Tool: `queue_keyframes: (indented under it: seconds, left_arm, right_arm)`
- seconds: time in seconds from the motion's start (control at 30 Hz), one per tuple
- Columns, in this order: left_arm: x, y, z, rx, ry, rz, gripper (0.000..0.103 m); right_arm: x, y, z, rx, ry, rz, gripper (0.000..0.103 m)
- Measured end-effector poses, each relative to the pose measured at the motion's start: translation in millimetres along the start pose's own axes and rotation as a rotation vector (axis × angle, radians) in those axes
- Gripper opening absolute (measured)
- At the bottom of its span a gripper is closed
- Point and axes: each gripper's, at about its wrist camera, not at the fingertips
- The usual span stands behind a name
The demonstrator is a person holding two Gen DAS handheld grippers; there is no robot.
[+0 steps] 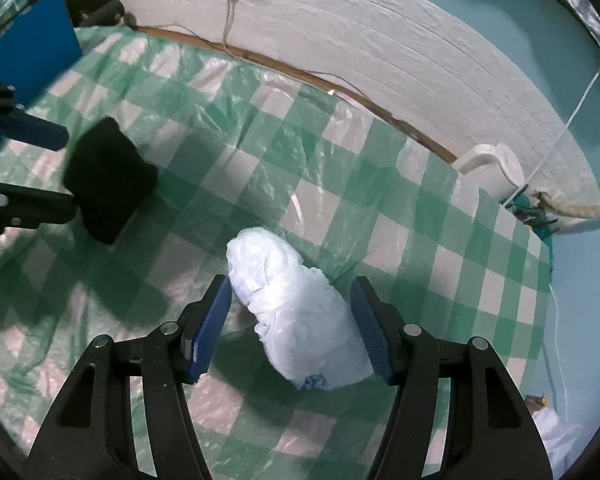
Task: Organize soft objects
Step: 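Grasp the black sock with the left tool while the right tool grasps the white cloth bundle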
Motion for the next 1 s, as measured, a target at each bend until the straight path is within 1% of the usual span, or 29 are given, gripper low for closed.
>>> queue_keyframes:
  seconds: [0.03, 0.07, 0.13, 0.33, 0.47, 0.57, 0.63, 0.73, 0.8, 0.83, 0.9, 0.93, 0.97, 1.0]
  left_arm:
    - [1, 1, -1, -0.001, -0.003, -0.001, 0.061]
    - [2, 1, -2, -0.002, -0.005, -0.003, 0.062]
    - [4, 2, -3, -0.004, -0.006, -0.007, 0.065]
    - [8, 5, -11, -0.008, 0.002, -0.010, 0.066]
    - [10, 8, -16, -0.019, -0.014, 0.010, 0.069]
    - [13, 12, -21, -0.025, -0.022, 0.021, 0.069]
    - [15, 15, -24, -0.033, -0.030, 0.028, 0.069]
    - [17, 19, -31, -0.052, -0.044, 0.048, 0.069]
    - [19, 22, -34, -0.059, -0.061, 0.065, 0.057]
    - [20, 23, -34, -0.061, -0.063, 0.069, 0.048]
    - [23, 25, -34, -0.067, -0.063, 0.059, 0.042]
    - [25, 25, -33, -0.066, -0.056, 0.047, 0.036]
    - [26, 24, -32, -0.058, -0.049, 0.031, 0.033]
    - [28, 22, -30, -0.047, -0.044, 0.009, 0.032]
  right_arm:
    - [0, 0, -2, -0.004, 0.000, -0.002, 0.056]
    - [-1, -1, -4, -0.008, 0.004, -0.006, 0.055]
    - [-2, -1, -6, -0.004, 0.024, -0.024, 0.049]
    - [11, -6, -3, 0.024, 0.100, -0.178, 0.043]
    - [25, -12, 0, 0.031, 0.172, -0.331, 0.042]
    - [31, -19, 5, 0.037, 0.210, -0.412, 0.042]
    - [34, -21, 8, 0.048, 0.229, -0.439, 0.042]
    - [36, -21, 14, 0.063, 0.226, -0.455, 0.042]
    - [37, -22, 20, 0.067, 0.217, -0.468, 0.042]
    - [36, -23, 23, 0.069, 0.211, -0.472, 0.042]
    - [37, -23, 30, 0.077, 0.209, -0.479, 0.042]
    - [38, -23, 33, 0.082, 0.209, -0.481, 0.042]
    - [38, -25, 37, 0.092, 0.208, -0.481, 0.042]
    - [39, -25, 40, 0.097, 0.207, -0.481, 0.042]
Point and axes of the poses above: each gripper's, at about its wrist camera, not at the fingertips, and z roughly against the way its jaws point, x to its right, y to its top, and after that the axes turned 6 degrees about z, right-handed
